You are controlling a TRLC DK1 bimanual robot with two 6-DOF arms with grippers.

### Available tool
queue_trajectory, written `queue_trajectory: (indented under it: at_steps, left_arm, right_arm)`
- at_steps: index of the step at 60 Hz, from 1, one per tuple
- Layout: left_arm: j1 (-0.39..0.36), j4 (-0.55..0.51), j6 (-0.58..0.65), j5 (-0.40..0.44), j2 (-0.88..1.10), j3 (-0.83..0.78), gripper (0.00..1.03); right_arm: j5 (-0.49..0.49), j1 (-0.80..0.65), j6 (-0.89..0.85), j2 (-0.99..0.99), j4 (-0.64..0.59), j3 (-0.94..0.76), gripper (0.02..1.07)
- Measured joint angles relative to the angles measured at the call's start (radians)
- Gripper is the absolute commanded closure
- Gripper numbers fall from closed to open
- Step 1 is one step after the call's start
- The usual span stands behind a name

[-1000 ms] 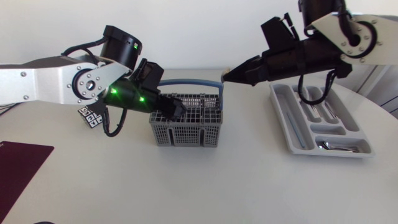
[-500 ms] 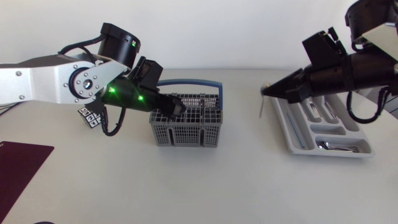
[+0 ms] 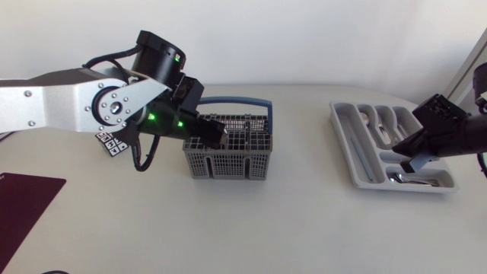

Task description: Transfer all utensils from the basket to the drawer tray.

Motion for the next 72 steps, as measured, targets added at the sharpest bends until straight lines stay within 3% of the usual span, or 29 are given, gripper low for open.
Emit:
queue_trajectory:
  at_steps: [15, 34, 39, 43, 46, 54, 72]
  left_arm:
    - [0.0, -0.029, -0.047, -0.002, 0.012, 0.02, 0.24]
    - [0.0, -0.076, -0.083, -0.002, 0.026, 0.037, 0.24]
    - [0.0, -0.079, -0.086, -0.003, 0.027, 0.046, 0.24]
    - [0.0, -0.082, -0.09, -0.002, 0.03, 0.053, 0.24]
    - [0.002, -0.082, -0.097, -0.002, 0.033, 0.056, 0.24]
    - [0.002, -0.082, -0.109, -0.003, 0.047, 0.071, 0.24]
    - [0.002, -0.121, -0.135, -0.026, 0.12, 0.13, 0.24]
  right_arm:
    - [0.061, -0.149, -0.168, 0.1, 0.1, -0.014, 1.0]
    - [0.135, -0.214, -0.252, 0.231, 0.247, -0.058, 0.98]
    - [0.143, -0.215, -0.256, 0.264, 0.261, -0.064, 0.78]
    - [0.15, -0.215, -0.256, 0.277, 0.272, -0.067, 0.45]
    - [0.156, -0.215, -0.255, 0.276, 0.28, -0.068, 0.32]
    - [0.157, -0.212, -0.238, 0.254, 0.288, -0.088, 0.2]
    - [0.157, -0.15, -0.152, 0.164, 0.287, -0.133, 0.2]
